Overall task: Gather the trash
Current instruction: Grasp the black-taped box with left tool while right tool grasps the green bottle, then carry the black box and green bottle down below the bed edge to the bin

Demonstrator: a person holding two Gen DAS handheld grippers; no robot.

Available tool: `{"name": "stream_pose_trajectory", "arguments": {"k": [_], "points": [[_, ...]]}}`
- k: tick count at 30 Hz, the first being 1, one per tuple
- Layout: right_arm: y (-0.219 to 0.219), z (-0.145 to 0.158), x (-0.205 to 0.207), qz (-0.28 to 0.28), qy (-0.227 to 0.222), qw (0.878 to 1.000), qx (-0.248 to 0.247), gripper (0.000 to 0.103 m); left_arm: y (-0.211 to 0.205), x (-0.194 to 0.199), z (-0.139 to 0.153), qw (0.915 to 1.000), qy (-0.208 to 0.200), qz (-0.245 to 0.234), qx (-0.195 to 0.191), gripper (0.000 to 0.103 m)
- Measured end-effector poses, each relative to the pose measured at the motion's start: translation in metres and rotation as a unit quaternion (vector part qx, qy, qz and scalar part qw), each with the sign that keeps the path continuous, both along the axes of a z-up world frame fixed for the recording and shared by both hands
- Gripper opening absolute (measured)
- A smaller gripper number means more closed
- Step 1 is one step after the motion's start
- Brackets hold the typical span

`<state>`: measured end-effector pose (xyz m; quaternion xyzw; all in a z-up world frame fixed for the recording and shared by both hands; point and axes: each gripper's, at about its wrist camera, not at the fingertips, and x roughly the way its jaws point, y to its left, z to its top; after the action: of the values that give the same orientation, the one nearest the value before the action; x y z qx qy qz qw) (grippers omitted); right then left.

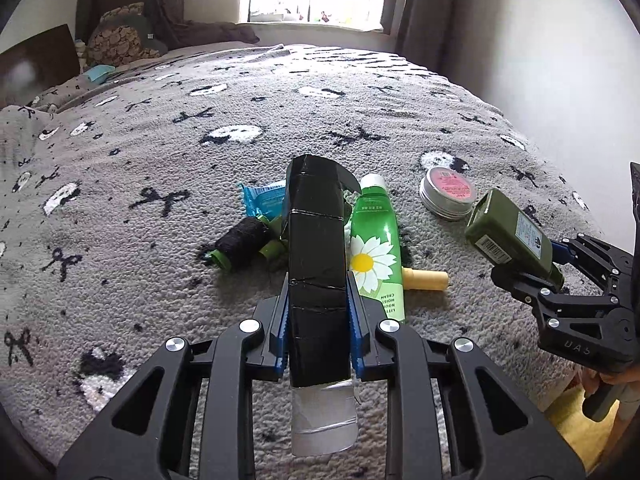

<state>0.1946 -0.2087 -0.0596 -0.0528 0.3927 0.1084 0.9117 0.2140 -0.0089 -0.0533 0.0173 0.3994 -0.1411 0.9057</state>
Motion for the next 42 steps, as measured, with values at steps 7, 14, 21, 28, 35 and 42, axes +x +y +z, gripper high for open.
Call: {"name": "stream_pose_trajectory", "arguments": {"k": [7,14,21,28,35,42], "points": [[0.003,0.036,-0.054,0.008,-0.037,0.999,-0.001,0.059,0.015,-0.045,0.017,0.9993,-0.036,-0.008,-0.006,0.022],[0.004,0.053,-0.109,0.001,-0.069,0.998,0.003,0.059,0.014,-0.099,0.021,0.9974,-0.066,-0.03,-0.004,0.022],[0.001,0.038,-0.148,-0.004,-0.061,0.998,0.033,0.059,0.008,-0.147,0.007,0.9963,-0.062,-0.06,-0.005,0.022],[-0.002,0.003,-0.184,-0.007,-0.029,0.997,0.07,0.059,0.004,-0.192,-0.022,0.9965,-0.032,-0.077,-0.005,0.022],[0.005,-0.033,-0.204,0.001,0.016,0.996,0.088,0.059,0.0,-0.227,-0.067,0.9953,0.033,-0.09,0.002,0.022],[0.013,-0.066,-0.212,0.005,0.057,0.994,0.088,0.059,0.002,-0.243,-0.12,0.9898,0.112,-0.088,-0.004,0.022]]}}
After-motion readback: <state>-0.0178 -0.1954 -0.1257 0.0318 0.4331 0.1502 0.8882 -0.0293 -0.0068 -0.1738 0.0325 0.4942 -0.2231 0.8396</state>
